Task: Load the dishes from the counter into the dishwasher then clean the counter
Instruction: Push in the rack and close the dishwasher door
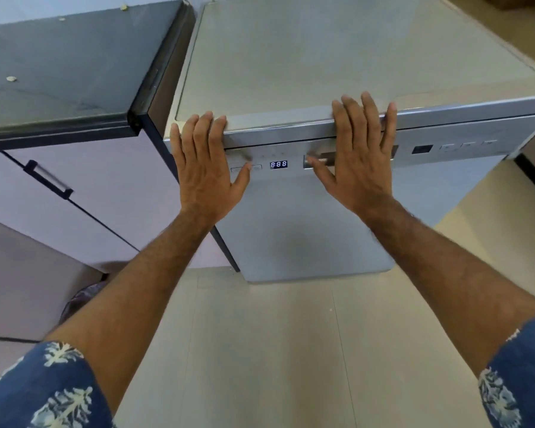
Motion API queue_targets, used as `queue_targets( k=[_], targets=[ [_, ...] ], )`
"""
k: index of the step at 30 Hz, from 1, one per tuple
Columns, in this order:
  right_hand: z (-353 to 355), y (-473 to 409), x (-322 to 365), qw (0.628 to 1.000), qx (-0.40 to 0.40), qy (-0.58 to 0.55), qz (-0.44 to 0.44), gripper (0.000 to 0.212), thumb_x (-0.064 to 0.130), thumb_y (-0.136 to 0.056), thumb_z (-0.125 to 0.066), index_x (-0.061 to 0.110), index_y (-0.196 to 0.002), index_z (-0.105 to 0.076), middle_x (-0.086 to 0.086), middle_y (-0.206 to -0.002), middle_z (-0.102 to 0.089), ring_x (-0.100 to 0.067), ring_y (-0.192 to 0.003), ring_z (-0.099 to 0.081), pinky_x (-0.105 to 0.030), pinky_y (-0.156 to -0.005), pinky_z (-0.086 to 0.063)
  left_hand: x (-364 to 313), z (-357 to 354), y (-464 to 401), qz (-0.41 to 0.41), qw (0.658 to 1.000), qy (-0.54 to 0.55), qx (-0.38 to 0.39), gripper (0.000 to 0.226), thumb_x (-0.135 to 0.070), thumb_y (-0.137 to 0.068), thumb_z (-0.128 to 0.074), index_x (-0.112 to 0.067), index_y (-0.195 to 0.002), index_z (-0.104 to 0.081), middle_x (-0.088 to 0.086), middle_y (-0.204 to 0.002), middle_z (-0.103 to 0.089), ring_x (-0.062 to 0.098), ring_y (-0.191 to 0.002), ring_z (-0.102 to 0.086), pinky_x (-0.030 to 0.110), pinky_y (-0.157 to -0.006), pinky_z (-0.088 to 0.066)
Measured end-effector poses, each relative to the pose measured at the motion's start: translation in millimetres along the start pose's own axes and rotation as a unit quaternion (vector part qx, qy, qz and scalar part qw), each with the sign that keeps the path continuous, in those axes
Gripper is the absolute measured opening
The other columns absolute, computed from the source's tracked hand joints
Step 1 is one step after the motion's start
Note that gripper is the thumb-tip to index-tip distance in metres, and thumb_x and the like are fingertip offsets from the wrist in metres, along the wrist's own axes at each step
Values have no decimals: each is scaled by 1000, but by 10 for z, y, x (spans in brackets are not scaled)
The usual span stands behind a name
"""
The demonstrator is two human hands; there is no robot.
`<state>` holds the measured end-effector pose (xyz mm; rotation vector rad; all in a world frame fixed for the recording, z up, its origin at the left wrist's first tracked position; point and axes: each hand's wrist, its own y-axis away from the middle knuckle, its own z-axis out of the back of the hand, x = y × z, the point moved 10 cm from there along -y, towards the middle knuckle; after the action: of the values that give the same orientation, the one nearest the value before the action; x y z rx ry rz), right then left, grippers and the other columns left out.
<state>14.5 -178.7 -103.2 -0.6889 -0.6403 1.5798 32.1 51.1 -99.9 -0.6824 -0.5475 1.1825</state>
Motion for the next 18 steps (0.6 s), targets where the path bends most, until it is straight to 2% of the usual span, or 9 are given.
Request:
queue_targets(
  k=[5,11,13,16,18],
  targets=[
    [-40,44,132,997,-79,-10,24,85,66,-93,-44,6,-152,-34,-10,-155,-38,-35,-148,-23,-68,-116,-10,19,-21,25,-35,996,1,-79,79,-58,-85,-57,-5,-141,-42,17,-139,-48,36,-133,-42,59,-118,-17],
    [-12,184,91,981,-189,-31,40,80,62,-93,-47,8,-151,-37,-10,-150,-43,-31,-146,-30,-64,-117,-12,-28,-64,114,-33,988,-1,-149,87,-62,-84,-57,-4,-146,-39,17,-142,-45,35,-140,-36,58,-120,-10],
    [-55,174,117,978,-201,-36,37,82,62,-93,-46,8,-153,-32,-10,-155,-37,-31,-148,-24,-62,-119,-9,-28,-77,123,-29,984,-2,-175,86,-61,-85,-56,-5,-147,-37,16,-144,-42,34,-142,-32,58,-121,-8],
    [-144,244,164,978,-206,-6,25,85,63,-96,-37,10,-158,-15,-9,-165,-14,-31,-153,-6,-60,-120,-4,-63,-109,188,-23,976,-16,-217,84,-60,-87,-51,-5,-149,-33,15,-149,-38,34,-146,-25,57,-121,-6],
    [-203,227,167,982,-190,4,15,85,64,-97,-33,11,-159,-7,-8,-166,-2,-30,-153,2,-59,-120,-3,-67,-130,167,-17,976,-28,-216,84,-59,-89,-48,-6,-151,-29,15,-152,-35,33,-148,-21,57,-121,-7]
  ],
)
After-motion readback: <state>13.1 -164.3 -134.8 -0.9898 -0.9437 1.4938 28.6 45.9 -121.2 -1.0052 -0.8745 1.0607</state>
